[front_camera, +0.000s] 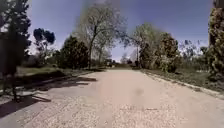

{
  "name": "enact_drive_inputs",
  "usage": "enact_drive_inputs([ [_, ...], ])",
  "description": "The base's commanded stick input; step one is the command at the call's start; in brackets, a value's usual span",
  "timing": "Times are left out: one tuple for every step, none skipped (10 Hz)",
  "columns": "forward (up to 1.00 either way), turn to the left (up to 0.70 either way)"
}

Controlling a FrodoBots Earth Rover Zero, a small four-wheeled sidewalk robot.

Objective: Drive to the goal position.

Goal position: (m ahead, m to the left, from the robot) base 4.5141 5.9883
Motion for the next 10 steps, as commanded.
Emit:
enact_drive_inputs([
  [0.70, 0.00],
  [0.70, 0.00],
  [0.70, 0.00],
  [0.70, 0.00],
  [0.70, 0.00],
  [0.70, 0.00],
  [0.70, 0.00],
  [0.70, 0.00],
  [0.70, 0.00],
  [0.70, 0.00],
])
